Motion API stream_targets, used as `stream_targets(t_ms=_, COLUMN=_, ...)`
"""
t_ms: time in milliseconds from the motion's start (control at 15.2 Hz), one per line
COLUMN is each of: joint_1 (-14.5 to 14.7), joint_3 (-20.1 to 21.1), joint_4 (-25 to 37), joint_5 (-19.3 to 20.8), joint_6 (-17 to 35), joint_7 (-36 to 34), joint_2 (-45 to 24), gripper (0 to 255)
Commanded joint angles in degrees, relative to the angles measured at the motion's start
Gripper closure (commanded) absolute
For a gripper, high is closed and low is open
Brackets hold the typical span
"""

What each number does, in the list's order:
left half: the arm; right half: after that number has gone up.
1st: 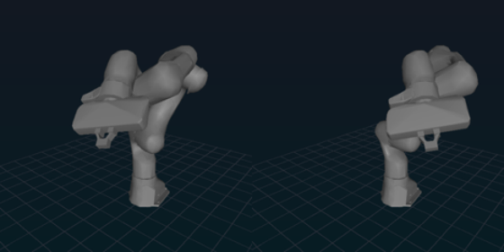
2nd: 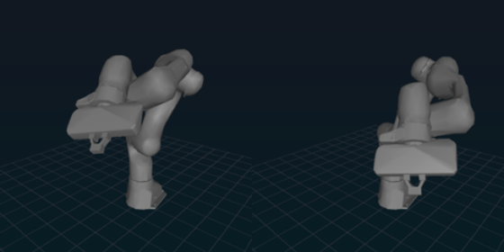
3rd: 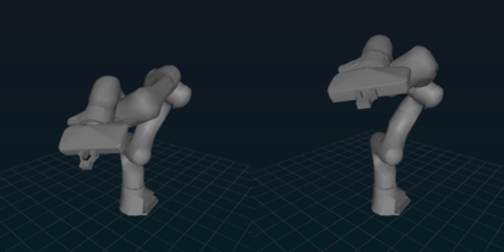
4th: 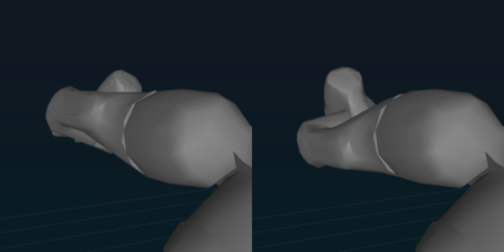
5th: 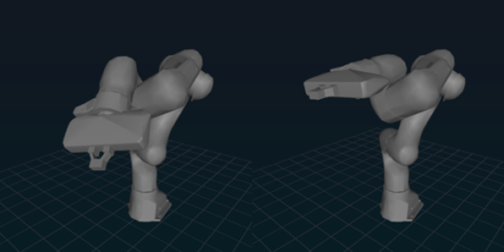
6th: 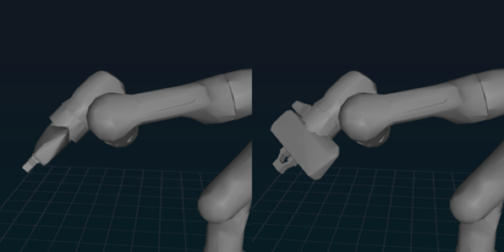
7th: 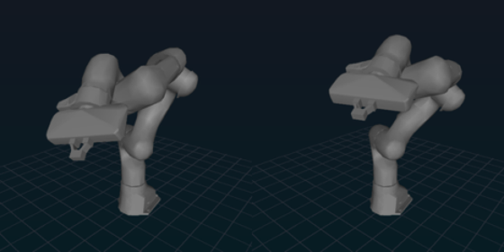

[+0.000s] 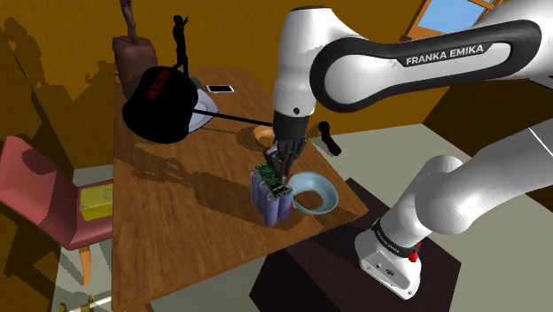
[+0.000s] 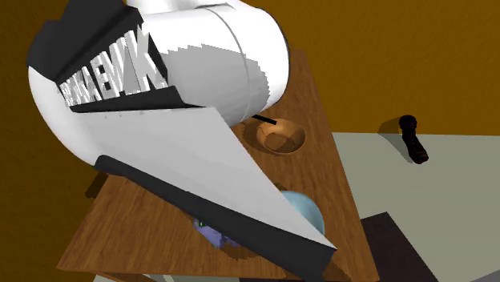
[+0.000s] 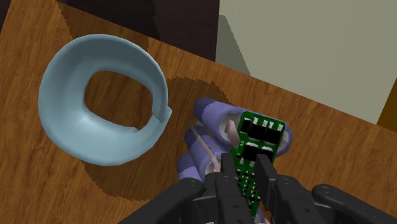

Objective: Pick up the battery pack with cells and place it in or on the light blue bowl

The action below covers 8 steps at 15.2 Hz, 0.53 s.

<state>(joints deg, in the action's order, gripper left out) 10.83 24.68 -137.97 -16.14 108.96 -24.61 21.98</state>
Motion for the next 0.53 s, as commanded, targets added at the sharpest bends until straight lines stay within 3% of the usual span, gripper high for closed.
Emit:
stream_targets(t_ms=0, joint_1=0.0, joint_3=-0.3, joint_4=1.0, joint_5=0.1, joint_6=-1.5, joint_7=-0.1, joint_2=0.5, gripper=255)
stream_targets(t_ms=264, joint_1=-0.1, joint_3=-0.6, joint_4=2.1, joint_5=0.2, joint_6=-3.2, joint_7=-0.1, joint_2=1.1, gripper=255)
stream_targets(t_ms=330, joint_1=-0.1, joint_3=-0.6, joint_4=2.1, joint_5=0.2, joint_6=-3.2, joint_7=-0.1, joint_2=1.1, gripper=0)
stream_targets(t_ms=462, joint_1=0.7, joint_3=-2.7, joint_4=-1.8, joint_5=-2.1, joint_6=-2.9, joint_7=5.1, joint_2=2.4, gripper=0)
